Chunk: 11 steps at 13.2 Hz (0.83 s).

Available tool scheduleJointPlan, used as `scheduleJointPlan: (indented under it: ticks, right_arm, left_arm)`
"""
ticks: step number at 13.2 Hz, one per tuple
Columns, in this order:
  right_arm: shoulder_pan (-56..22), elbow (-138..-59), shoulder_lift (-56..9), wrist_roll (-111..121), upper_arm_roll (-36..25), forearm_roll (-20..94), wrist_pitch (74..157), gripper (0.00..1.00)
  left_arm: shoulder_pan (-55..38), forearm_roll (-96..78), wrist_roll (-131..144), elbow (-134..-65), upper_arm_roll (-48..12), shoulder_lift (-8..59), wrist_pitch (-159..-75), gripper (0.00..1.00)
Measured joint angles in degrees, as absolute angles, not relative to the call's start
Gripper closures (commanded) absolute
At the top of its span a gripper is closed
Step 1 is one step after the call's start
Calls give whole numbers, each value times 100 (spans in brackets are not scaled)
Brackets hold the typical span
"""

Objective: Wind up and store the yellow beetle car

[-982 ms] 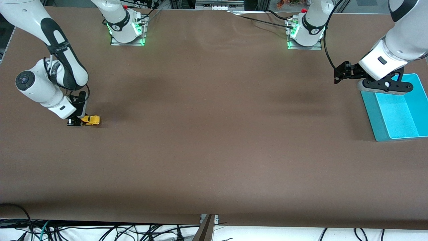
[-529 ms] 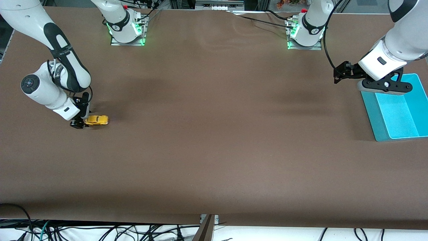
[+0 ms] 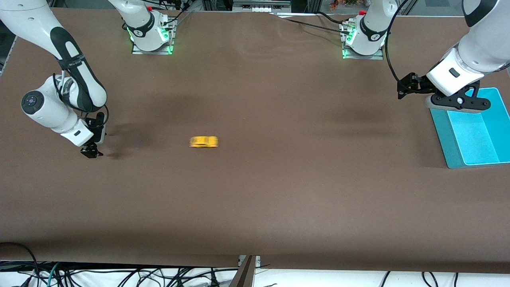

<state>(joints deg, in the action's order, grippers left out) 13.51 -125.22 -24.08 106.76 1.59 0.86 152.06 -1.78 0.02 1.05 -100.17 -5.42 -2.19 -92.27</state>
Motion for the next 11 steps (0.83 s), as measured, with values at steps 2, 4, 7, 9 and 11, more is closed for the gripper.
scheduleJointPlan:
  ticks: [2,4,7,9,11]
  right_arm:
    - [1349,-12093,-2386,10342,229,211,14539,0]
    - [1349,-11482,-2310,9653,293,242,13617,0]
    - [1344,-10628,-2206,8263,433,253,12424,0]
    - [1337,-10149,-2170,7299,571,255,11781,0]
    - [1326,-9739,-2154,6289,718,255,11159,0]
  left_arm:
    - [-179,2,105,-10017,-542,-217,-9225,0]
    - [-179,2,105,-10017,-542,-214,-9223,0]
    - [-179,1,105,-10017,-542,-206,-9221,0]
    - [-178,1,105,-10017,-542,-202,-9220,0]
    - [-178,1,105,-10017,-542,-194,-9191,0]
